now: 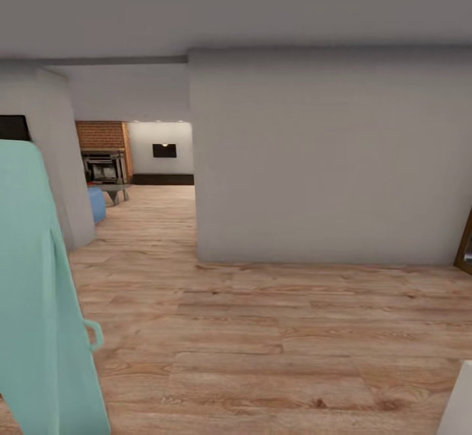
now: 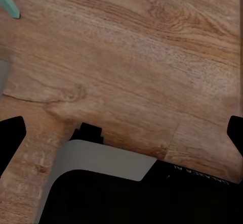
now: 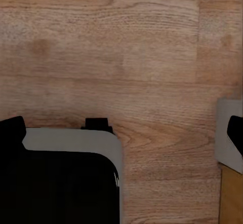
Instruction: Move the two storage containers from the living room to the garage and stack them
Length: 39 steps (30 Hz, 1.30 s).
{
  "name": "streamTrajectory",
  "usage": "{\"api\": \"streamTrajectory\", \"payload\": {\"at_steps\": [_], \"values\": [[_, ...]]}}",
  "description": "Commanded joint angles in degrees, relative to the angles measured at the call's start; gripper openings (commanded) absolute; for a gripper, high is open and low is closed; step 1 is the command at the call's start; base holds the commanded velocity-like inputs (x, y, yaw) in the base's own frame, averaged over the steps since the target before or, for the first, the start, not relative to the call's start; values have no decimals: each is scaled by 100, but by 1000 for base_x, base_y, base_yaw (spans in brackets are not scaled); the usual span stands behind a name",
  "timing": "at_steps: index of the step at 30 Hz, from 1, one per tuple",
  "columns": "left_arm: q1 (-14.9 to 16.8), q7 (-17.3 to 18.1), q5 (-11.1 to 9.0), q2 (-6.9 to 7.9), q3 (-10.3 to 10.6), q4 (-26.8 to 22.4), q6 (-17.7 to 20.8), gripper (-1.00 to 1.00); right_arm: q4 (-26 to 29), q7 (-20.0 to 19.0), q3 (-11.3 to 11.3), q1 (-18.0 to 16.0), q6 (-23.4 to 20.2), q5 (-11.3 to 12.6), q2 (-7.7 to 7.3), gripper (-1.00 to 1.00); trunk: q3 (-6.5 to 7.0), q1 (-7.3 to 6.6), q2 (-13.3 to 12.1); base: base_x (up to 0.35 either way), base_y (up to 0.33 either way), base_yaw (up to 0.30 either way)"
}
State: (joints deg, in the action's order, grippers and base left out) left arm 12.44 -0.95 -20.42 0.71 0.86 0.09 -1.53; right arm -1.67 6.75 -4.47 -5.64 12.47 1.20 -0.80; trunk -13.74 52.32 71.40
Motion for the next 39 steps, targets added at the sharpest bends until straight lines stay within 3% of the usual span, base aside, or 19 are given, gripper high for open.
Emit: {"api": "streamTrajectory", "payload": {"at_steps": [1, 39], "values": [[4, -10, -24, -1, 11, 4, -15, 100, -18, 19, -45, -8, 28, 12, 1, 100, -7, 4, 4, 323, 0, 0], [4, -10, -24, -1, 11, 4, -23, 100, -18, 19, -45, -9, 28, 12, 1, 100, -7, 4, 4, 323, 0, 0]]}}
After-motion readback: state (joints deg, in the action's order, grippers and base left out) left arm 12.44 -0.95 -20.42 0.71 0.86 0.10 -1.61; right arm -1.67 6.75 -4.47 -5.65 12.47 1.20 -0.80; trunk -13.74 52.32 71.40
